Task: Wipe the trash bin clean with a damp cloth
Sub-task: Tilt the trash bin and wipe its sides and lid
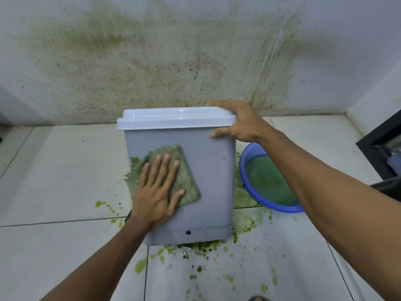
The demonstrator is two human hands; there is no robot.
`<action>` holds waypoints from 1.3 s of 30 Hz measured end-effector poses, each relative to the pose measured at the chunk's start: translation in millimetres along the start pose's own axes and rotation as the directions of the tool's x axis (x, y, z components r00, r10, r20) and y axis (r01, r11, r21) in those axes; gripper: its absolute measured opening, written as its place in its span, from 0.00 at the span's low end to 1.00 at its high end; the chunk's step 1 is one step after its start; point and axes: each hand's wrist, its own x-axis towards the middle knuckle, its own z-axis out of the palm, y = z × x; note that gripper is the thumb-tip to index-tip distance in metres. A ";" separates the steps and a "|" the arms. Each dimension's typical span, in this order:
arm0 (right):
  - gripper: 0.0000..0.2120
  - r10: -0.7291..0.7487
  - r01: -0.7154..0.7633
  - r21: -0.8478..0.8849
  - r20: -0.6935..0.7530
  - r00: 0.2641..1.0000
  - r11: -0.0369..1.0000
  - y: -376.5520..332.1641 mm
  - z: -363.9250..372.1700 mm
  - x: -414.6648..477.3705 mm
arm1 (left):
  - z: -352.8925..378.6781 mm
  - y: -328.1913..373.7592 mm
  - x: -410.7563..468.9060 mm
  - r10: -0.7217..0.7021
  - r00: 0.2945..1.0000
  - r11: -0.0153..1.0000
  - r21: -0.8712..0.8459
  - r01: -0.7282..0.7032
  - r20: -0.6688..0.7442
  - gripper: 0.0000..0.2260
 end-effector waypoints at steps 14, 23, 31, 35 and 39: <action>0.25 0.032 -0.026 0.086 -0.071 0.997 0.996 -0.5 5.7 -0.6 | 7.9 24.9 -4.3 0.172 0.985 0.985 -0.005 -0.172 0.026 0.32; 0.26 0.050 -0.042 0.099 -0.074 0.996 0.994 -0.4 6.6 0.3 | 12.4 86.8 63.5 0.019 0.999 0.996 -0.086 -0.022 -0.042 0.33; 0.29 0.063 -0.053 0.085 -0.110 0.992 0.995 0.9 13.3 0.5 | 9.5 36.2 10.1 0.294 0.955 0.956 -0.026 -0.293 0.037 0.31; 0.29 0.058 -0.047 0.103 -0.112 0.992 0.994 0.6 11.5 1.4 | 5.3 60.6 54.5 0.061 0.998 0.997 -0.042 -0.063 -0.033 0.33; 0.30 0.074 -0.066 0.072 -0.112 0.991 0.995 1.1 13.4 2.7 | 18.2 108.1 65.6 0.226 0.974 0.972 -0.068 -0.225 -0.002 0.31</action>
